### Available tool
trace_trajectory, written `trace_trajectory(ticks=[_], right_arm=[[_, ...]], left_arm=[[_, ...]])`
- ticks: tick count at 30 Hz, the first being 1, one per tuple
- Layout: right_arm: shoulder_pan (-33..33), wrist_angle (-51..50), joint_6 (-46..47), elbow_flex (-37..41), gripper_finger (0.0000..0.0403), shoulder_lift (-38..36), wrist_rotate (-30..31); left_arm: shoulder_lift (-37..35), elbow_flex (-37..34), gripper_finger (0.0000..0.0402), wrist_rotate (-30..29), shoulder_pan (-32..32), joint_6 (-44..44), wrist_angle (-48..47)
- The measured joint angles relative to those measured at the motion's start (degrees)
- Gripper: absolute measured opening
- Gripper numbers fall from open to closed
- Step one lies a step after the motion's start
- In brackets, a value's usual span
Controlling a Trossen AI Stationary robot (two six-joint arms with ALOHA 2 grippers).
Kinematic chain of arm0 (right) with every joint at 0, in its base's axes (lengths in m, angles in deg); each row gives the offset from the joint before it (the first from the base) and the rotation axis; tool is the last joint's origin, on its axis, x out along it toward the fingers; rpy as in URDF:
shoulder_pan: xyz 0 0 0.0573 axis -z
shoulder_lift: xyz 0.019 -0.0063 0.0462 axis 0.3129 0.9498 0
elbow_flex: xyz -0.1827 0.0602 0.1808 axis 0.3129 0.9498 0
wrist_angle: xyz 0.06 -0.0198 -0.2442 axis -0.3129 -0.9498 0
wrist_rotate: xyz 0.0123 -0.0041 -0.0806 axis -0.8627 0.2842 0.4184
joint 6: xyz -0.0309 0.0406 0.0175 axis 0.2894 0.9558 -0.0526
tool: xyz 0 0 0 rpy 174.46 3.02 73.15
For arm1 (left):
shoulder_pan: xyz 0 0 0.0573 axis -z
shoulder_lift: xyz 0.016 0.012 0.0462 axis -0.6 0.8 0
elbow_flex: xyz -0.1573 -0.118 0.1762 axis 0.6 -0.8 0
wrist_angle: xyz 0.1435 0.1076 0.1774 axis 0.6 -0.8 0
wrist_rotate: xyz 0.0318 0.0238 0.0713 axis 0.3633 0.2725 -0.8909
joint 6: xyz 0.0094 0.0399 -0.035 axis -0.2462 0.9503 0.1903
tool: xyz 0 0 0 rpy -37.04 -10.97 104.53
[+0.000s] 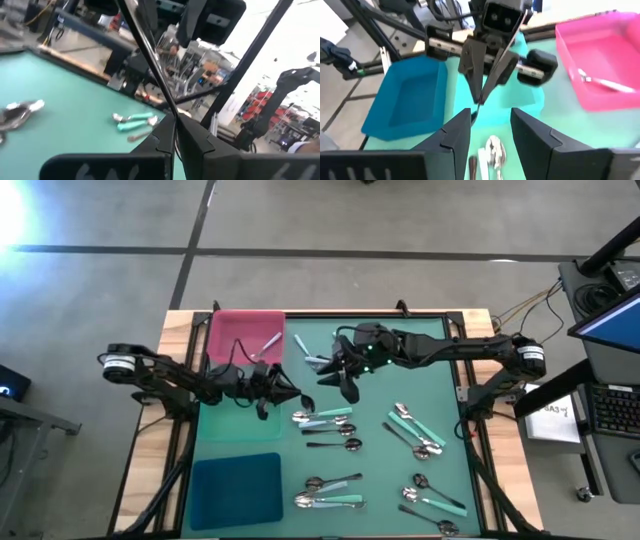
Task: Sort silverware by color (type)
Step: Put the black spoon into the green bin
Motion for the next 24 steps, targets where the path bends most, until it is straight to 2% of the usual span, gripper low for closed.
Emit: trace_trajectory(ticks=[5,12,20,24], right_arm=[[0.0,-1.7,0.1,0.0,0.0122,0.1,0.3],[0.0,-3.6,1.0,0.0,0.0119,1.0,0.6],[0.0,-5.1,1.1,0.0,0.0116,1.0,0.6],[0.0,-6.4,1.0,0.5,0.0112,1.0,1.3]], left_arm=[[-1.6,2.7,0.0000,1.6,-0.1,-0.1,-12.6],[-9.1,8.0,0.0000,4.7,-0.1,2.2,-38.9],[-24.2,17.6,0.0000,4.8,0.2,5.6,-80.9],[-29.9,22.9,0.0000,-0.7,0.9,4.9,-103.0]])
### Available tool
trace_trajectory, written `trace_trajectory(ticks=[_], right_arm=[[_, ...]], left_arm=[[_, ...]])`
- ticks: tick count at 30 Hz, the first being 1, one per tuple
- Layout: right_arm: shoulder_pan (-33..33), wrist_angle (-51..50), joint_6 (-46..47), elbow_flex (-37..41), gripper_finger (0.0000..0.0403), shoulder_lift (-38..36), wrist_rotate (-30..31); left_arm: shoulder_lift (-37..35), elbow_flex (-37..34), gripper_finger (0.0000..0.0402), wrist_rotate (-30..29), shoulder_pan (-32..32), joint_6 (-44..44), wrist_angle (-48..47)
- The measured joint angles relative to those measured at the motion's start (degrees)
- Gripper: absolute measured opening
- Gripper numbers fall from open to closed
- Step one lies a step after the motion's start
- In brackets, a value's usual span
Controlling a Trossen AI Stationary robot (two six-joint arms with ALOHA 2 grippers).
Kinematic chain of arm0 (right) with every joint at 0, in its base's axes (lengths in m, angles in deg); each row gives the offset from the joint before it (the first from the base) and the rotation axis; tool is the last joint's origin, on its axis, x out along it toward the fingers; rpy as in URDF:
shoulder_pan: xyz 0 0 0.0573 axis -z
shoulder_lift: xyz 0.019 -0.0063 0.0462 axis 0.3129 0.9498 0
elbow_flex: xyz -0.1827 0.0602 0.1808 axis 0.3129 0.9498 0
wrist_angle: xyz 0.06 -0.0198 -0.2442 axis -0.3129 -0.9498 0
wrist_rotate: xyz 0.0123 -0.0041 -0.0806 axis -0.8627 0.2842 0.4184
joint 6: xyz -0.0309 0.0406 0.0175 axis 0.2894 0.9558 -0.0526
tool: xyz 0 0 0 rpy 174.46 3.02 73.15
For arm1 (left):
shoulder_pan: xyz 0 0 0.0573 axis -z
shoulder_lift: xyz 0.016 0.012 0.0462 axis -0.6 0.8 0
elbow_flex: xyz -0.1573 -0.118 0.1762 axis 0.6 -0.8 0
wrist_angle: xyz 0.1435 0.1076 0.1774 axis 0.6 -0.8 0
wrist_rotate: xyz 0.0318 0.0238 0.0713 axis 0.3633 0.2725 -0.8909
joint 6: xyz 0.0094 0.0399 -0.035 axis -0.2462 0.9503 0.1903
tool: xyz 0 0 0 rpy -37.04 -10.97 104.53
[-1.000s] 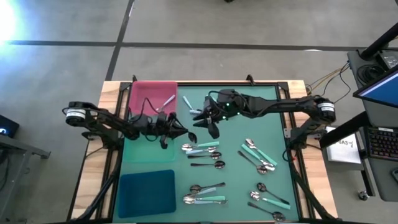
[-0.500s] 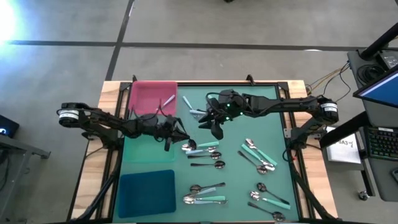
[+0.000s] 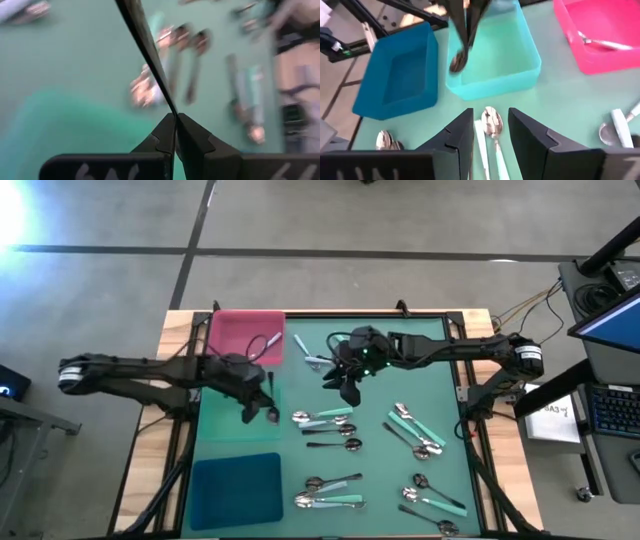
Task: Sort silverware by color (type)
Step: Put the black spoon into the green bin
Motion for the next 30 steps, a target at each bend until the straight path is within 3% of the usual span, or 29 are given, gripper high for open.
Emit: trace_trajectory(ticks=[5,13,21,30], right_arm=[[0.0,-1.6,0.1,0.4,0.0112,0.0,0.4],[0.0,-9.0,1.8,1.1,0.0113,0.0,3.4],[0.0,-18.0,3.5,1.2,0.0112,0.0,11.0],[0.0,-19.5,3.6,1.2,0.0103,0.0,11.4]], left_arm=[[-3.0,1.5,0.0000,-3.9,0.1,-4.0,-16.1],[-3.4,-2.9,0.0000,-4.4,0.2,-6.0,-26.2],[-3.2,-3.9,0.0000,-5.4,0.1,-6.2,-29.7],[0.3,-3.5,0.0000,-5.4,0.1,-6.1,-28.7]])
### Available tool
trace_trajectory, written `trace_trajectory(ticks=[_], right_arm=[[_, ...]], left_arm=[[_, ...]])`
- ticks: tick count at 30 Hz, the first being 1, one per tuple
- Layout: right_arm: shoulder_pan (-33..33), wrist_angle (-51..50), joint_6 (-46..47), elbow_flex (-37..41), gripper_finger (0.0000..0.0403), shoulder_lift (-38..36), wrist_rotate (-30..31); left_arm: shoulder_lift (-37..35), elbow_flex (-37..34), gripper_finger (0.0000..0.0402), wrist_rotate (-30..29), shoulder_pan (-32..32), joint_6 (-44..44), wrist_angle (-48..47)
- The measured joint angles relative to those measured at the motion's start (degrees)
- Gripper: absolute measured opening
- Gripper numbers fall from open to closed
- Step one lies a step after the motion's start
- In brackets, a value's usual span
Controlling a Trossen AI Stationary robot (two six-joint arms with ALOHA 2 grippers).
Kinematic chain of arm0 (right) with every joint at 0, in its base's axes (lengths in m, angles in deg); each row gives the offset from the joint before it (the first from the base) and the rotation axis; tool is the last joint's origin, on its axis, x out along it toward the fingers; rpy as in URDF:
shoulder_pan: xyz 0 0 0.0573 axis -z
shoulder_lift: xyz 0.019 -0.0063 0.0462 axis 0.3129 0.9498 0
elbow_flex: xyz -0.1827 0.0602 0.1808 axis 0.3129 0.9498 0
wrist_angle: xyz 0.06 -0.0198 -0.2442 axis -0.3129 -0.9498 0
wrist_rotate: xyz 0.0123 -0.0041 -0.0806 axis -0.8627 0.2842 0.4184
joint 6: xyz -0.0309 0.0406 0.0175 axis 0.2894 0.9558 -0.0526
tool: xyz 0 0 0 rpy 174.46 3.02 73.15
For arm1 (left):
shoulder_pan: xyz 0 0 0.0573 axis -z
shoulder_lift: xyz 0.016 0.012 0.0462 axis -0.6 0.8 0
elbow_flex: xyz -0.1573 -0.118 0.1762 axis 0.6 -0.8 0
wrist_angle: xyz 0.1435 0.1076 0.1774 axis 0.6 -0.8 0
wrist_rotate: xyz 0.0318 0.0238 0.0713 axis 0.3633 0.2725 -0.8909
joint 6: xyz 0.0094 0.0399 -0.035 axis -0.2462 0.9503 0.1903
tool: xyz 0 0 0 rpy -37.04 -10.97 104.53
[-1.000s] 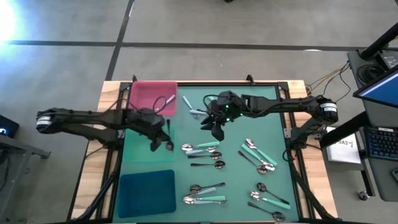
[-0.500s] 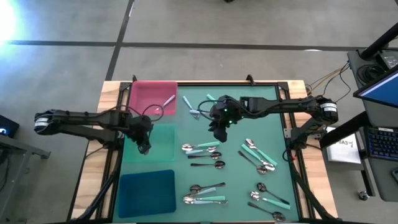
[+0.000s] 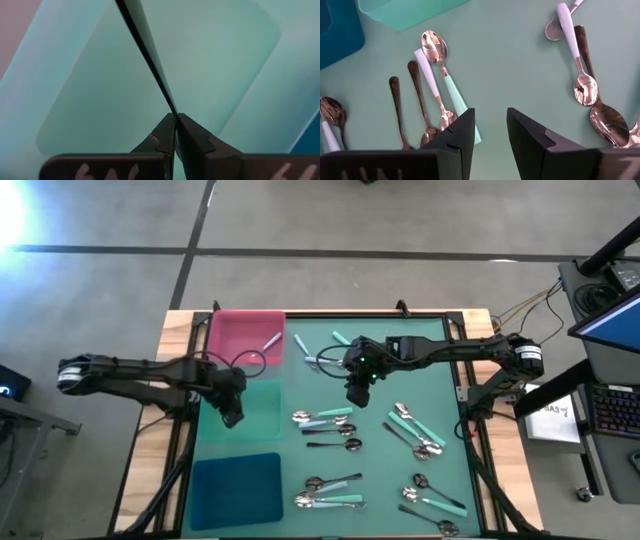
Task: Sort silverware by color (type)
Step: Put the black spoon into the green bin, then put the light blue spoon into the blue bin
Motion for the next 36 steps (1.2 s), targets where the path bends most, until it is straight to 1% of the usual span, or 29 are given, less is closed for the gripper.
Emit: trace_trajectory(ticks=[4,10,13,16,21,25,30,36], right_arm=[[0.0,0.0,0.0,0.0,0.0104,0.0,0.8],[0.0,-1.0,0.0,0.0,0.0109,0.0,0.9],[0.0,-4.4,0.0,0.0,0.0109,0.0,0.9],[0.0,-9.3,3.7,0.0,0.0110,0.0,1.5],[-0.1,-20.1,10.7,0.8,0.0111,0.0,2.6],[-1.4,-25.0,15.5,4.1,0.0111,0.0,2.3],[-4.1,-25.7,20.8,9.8,0.0112,0.0,2.0],[-7.3,-24.2,25.7,13.4,0.0112,0.0,1.9]], left_arm=[[2.1,0.0,0.0013,0.0,0.0,0.3,1.2],[4.5,0.5,0.0070,1.6,0.0,2.1,2.7],[4.8,0.5,0.0098,1.8,0.0,3.0,4.5],[4.7,0.5,0.0116,1.8,0.0,3.2,9.9],[4.1,0.8,0.0123,6.2,0.0,6.5,23.6],[4.1,2.3,0.0123,6.7,0.0,9.2,30.7],[4.1,5.1,0.0123,6.7,0.1,12.2,32.8],[4.1,8.8,0.0123,6.7,0.4,13.7,32.8]])
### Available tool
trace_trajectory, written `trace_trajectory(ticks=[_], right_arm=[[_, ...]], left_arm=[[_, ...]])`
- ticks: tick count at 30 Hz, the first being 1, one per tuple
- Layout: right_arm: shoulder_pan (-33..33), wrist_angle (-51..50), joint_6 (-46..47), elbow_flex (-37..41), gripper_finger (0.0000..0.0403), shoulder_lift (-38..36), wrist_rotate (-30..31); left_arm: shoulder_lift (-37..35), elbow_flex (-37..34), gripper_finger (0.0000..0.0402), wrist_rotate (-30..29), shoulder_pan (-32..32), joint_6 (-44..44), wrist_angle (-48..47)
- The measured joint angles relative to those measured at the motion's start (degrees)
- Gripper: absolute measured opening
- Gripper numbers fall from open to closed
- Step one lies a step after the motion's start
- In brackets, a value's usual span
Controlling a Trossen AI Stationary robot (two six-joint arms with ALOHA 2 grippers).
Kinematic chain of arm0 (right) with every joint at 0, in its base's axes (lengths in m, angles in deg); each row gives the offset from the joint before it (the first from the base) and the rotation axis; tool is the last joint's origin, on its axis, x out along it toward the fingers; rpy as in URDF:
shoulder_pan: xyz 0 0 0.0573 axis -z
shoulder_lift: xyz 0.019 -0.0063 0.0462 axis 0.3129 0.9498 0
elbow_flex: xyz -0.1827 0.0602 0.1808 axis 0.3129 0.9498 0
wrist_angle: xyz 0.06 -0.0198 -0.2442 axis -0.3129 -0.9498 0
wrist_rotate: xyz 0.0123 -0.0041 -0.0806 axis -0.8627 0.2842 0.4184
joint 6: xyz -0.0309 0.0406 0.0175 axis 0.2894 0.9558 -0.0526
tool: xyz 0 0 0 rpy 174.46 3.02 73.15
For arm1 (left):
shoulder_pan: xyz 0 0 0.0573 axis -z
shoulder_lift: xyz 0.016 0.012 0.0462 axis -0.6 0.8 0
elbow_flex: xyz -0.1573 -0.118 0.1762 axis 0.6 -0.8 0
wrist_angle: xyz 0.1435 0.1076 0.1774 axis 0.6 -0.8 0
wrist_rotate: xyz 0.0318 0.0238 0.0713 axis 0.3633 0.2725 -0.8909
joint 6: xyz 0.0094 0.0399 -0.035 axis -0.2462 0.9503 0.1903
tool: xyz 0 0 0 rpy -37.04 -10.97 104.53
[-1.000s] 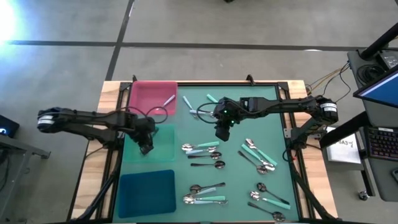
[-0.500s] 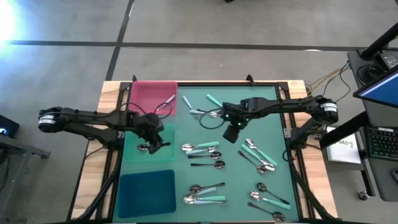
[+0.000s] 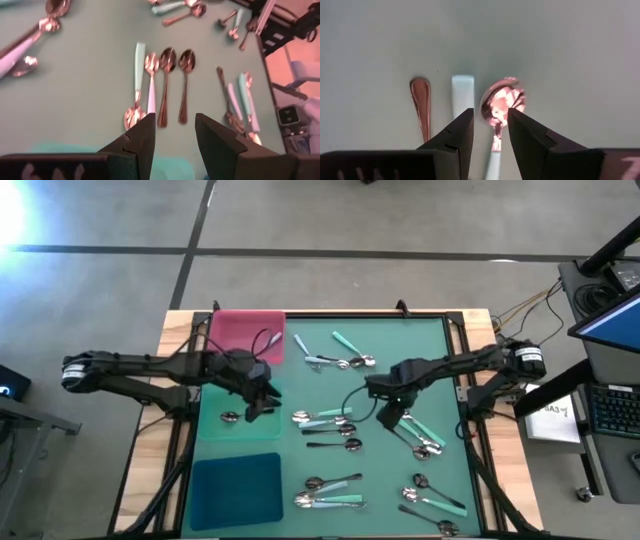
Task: Sort silverware by color (type)
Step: Put the light blue spoon into the blue bin
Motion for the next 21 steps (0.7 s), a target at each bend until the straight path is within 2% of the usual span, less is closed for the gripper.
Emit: trace_trajectory(ticks=[16,21], right_arm=[[-8.9,4.5,9.8,3.0,0.0111,0.0,0.5],[-9.8,9.8,11.9,5.2,0.0110,0.0,0.5]], left_arm=[[0.0,3.7,0.0123,0.0,0.7,2.0,-1.2],[0.1,3.5,0.0123,0.0,0.7,2.3,-1.5]])
